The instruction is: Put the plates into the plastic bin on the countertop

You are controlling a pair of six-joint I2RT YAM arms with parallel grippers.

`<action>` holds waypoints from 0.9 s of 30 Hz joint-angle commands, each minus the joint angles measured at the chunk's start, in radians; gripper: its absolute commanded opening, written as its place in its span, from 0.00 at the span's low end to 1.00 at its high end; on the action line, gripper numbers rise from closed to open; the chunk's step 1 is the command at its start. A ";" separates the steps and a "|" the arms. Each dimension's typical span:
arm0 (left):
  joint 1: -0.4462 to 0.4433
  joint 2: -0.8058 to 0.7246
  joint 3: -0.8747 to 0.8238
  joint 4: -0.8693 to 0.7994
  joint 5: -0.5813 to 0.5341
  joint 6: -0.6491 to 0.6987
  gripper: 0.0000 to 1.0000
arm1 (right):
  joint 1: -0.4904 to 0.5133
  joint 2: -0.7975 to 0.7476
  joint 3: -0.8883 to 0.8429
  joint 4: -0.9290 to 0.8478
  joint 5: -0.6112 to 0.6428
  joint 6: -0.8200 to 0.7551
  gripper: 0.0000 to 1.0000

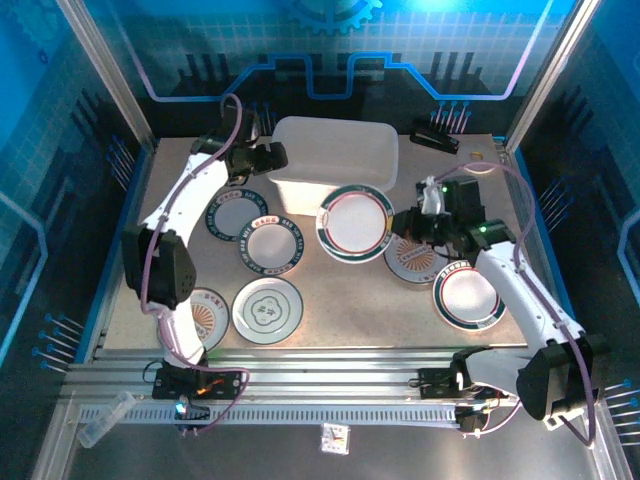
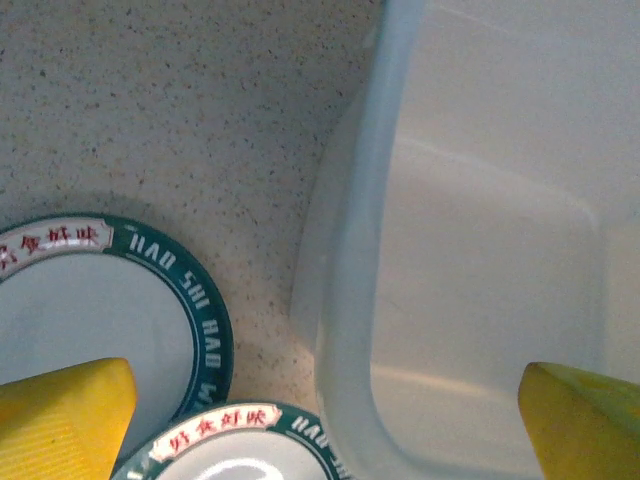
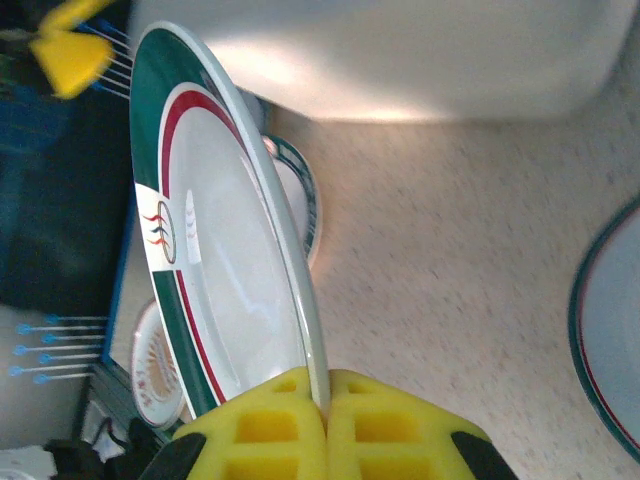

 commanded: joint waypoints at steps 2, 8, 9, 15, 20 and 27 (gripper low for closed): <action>0.030 0.084 0.126 -0.089 0.031 0.060 0.98 | -0.046 0.063 0.166 0.003 -0.073 -0.007 0.00; 0.034 0.162 0.195 -0.107 0.124 0.104 0.85 | -0.077 0.325 0.439 0.041 -0.082 0.046 0.00; 0.034 0.164 0.193 -0.103 0.140 0.103 0.82 | -0.077 0.371 0.481 0.058 -0.077 0.068 0.00; 0.033 0.165 0.146 -0.086 0.186 0.081 0.65 | -0.063 0.603 0.698 0.110 -0.051 0.167 0.00; 0.029 0.156 0.095 -0.047 0.230 0.051 0.56 | -0.040 0.712 0.787 0.112 -0.007 0.193 0.00; -0.006 0.143 0.071 -0.030 0.265 0.004 0.43 | -0.026 0.775 0.788 0.174 0.014 0.239 0.00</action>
